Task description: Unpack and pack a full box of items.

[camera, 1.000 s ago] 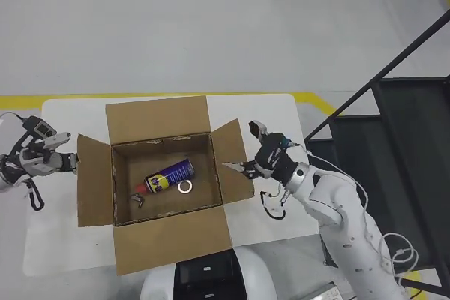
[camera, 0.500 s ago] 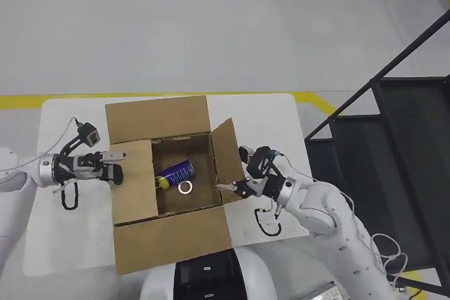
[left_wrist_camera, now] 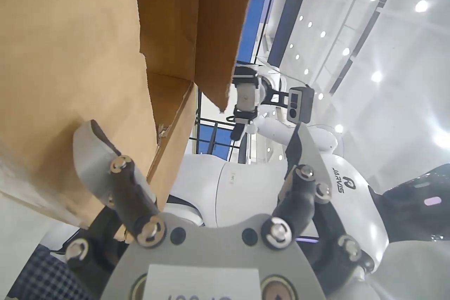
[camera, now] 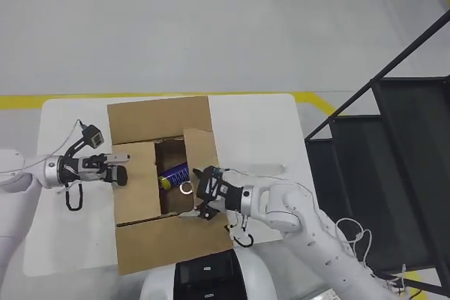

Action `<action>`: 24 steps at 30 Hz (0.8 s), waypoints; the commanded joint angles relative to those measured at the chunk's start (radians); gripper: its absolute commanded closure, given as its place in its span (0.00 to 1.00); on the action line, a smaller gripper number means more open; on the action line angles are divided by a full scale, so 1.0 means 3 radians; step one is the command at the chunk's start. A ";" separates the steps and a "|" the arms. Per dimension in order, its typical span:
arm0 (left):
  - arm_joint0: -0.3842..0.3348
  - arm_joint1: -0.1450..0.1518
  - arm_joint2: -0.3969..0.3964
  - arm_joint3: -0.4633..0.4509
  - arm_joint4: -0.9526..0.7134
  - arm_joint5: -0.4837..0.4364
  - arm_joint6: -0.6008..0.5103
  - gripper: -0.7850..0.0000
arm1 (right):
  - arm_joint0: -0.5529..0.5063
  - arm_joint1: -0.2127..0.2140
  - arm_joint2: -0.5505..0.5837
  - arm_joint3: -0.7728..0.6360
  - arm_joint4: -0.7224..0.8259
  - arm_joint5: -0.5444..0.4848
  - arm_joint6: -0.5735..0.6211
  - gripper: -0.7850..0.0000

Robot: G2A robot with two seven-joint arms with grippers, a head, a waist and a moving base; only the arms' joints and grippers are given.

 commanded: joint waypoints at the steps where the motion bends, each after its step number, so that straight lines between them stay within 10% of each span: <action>1: 0.0017 0.0009 -0.0039 -0.0006 -0.0024 -0.0005 0.0001 0.00 | 0.0094 -0.0019 -0.0117 0.0110 -0.0080 0.0082 0.0069 0.00; 24: 0.0108 0.0096 -0.0613 0.0085 -0.0719 0.0025 -0.0059 0.00 | -0.0024 0.0045 0.0193 -0.0146 0.0298 0.0051 -0.0205 0.00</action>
